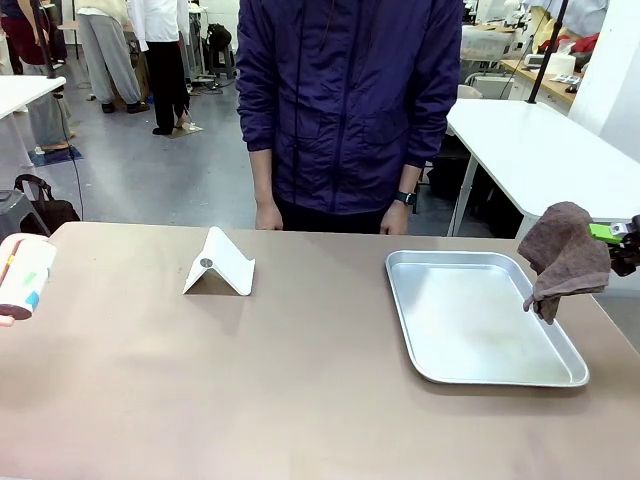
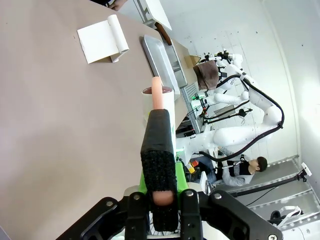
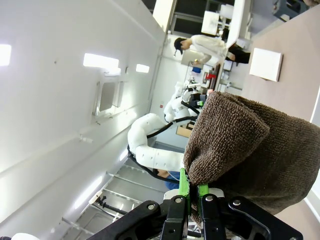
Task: Clean the surface of the table.
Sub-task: Return the Lint Roller and towel to their original positions.
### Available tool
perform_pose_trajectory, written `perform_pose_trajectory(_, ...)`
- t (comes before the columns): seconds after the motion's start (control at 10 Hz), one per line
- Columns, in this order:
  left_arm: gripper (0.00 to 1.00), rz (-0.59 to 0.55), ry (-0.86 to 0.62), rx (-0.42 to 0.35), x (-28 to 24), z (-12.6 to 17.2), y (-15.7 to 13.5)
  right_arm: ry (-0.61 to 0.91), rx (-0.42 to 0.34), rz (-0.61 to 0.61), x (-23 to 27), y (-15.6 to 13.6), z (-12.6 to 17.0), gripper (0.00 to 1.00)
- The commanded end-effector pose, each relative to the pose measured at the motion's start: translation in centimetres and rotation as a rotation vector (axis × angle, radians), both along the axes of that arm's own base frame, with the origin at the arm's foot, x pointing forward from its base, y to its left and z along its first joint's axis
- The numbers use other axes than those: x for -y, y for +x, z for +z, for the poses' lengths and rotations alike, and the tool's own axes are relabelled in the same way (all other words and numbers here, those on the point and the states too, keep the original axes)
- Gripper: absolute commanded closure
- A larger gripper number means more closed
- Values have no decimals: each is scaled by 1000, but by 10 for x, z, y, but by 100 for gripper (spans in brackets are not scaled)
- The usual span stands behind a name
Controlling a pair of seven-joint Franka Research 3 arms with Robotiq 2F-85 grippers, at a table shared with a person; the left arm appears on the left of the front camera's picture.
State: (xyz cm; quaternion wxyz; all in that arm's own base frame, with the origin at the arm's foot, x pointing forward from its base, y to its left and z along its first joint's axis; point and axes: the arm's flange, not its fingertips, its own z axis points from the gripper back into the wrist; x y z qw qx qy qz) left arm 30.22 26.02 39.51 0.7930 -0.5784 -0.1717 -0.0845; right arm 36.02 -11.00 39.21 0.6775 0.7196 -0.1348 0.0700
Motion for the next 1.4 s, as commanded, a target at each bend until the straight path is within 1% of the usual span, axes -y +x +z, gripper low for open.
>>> perform_pose_trajectory(0.0,78,6,1,1,1,6,-1,11,8,13,0,1,4,93)
perform_pose_trajectory(0.2,78,6,1,1,1,6,-1,11,8,13,0,1,4,93)
perform_pose_trajectory(0.3,78,0,0,0,0,0,0,0,0,0,0,0,0,93)
perform_pose_trajectory(0.4,78,-11,1,-21,21,16,15,-16,21,21,-22,15,14,93)
perform_pose_trajectory(0.5,78,-21,48,-52,44,34,27,-59,41,51,-41,30,29,93)
perform_pose_trajectory(0.6,78,-51,93,-54,69,54,38,-112,52,92,-63,47,42,93)
perform_pose_trajectory(0.7,78,-45,123,-59,98,75,47,-154,53,135,-87,63,48,93)
perform_pose_trajectory(0.8,78,-59,144,-44,130,97,57,-186,43,163,-117,80,49,93)
perform_pose_trajectory(0.9,78,-41,164,-45,161,115,64,-195,47,164,-147,94,48,93)
perform_pose_trajectory(1.0,78,-59,215,-53,191,130,74,-190,50,152,-179,107,44,93)
perform_pose_trajectory(1.1,78,-39,289,-57,221,140,87,-217,42,150,-213,119,35,93)
perform_pose_trajectory(1.2,78,-71,357,-67,249,145,99,-216,-6,153,-245,131,22,93)
perform_pose_trajectory(1.3,78,-57,422,-65,276,143,117,-224,-59,141,-274,142,3,93)
